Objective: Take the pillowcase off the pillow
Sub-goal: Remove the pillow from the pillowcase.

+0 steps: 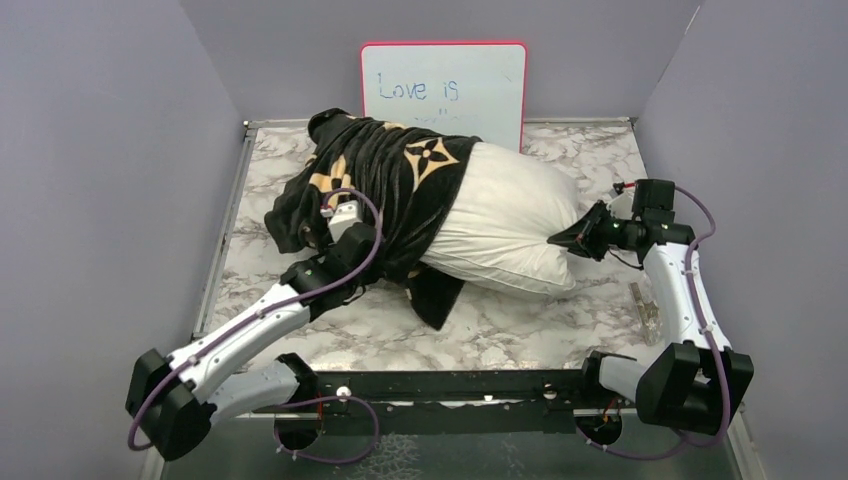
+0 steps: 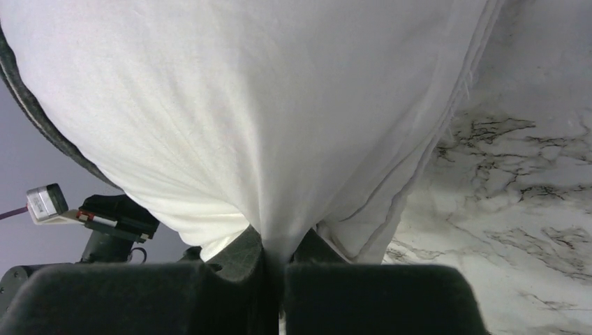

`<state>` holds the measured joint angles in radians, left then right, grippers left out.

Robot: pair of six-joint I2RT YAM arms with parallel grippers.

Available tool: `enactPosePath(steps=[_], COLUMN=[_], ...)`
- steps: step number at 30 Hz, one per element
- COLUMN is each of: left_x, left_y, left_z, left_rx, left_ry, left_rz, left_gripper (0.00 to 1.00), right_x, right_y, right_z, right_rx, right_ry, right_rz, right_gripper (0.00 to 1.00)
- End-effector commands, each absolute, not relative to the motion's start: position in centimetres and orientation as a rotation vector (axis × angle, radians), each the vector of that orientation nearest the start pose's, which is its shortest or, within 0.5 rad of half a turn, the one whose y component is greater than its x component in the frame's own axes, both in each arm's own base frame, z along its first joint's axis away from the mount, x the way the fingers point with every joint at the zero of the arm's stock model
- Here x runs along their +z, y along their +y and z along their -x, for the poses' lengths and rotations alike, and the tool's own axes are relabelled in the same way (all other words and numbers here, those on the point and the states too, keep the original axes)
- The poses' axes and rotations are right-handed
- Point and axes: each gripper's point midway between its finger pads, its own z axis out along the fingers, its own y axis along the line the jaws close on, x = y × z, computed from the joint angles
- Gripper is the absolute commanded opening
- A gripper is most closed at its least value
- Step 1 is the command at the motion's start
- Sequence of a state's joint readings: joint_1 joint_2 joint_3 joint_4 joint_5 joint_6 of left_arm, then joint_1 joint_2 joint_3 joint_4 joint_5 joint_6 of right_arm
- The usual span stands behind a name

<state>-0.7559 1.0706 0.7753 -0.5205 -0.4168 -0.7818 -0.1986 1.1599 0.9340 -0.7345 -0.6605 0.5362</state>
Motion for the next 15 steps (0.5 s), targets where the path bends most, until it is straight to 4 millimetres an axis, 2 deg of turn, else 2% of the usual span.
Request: enactPosePath(steps=[1, 3, 5, 6, 8, 9, 11, 12, 13, 15], left_x=[14.9, 16.4, 17.7, 18.0, 18.4, 18.6, 18.7, 18.9, 19.1, 19.8], left_y=[-4.4, -3.0, -2.7, -3.0, -4.8, -6.3, -9.6, -10.4, -10.8, -10.9], left_z=[-22.1, -21.5, -21.3, -21.3, -21.6, -21.9, -22.0, -22.1, -22.1, -22.3], left_rx=[0.175, 0.188, 0.161, 0.131, 0.022, -0.062, -0.243, -0.290, -0.311, -0.311], left_ry=[2.185, 2.138, 2.108, 2.106, 2.126, 2.134, 2.164, 2.164, 2.165, 2.158], left_rz=[0.461, 0.502, 0.503, 0.485, 0.389, 0.323, 0.202, 0.194, 0.191, 0.181], left_gripper=[0.00, 0.00, 0.00, 0.00, 0.01, 0.10, 0.39, 0.54, 0.64, 0.75], right_x=[17.8, 18.1, 18.6, 18.8, 19.1, 19.3, 19.4, 19.5, 19.6, 19.5], right_y=[2.7, 2.3, 2.2, 2.3, 2.5, 2.6, 2.7, 2.6, 2.5, 2.3], right_z=[-30.1, -30.4, -30.7, -30.7, -30.7, -30.6, -30.3, -30.2, -30.0, -29.9], right_rx=[0.718, 0.700, 0.697, 0.700, 0.717, 0.721, 0.722, 0.713, 0.700, 0.679], right_ry=[2.336, 2.332, 2.322, 2.319, 2.317, 2.317, 2.317, 2.313, 2.311, 2.306], right_rz=[-0.683, -0.686, -0.680, -0.670, -0.642, -0.635, -0.618, -0.616, -0.617, -0.621], right_gripper=[0.00, 0.00, 0.00, 0.00, 0.00, 0.00, 0.01, 0.01, 0.01, 0.01])
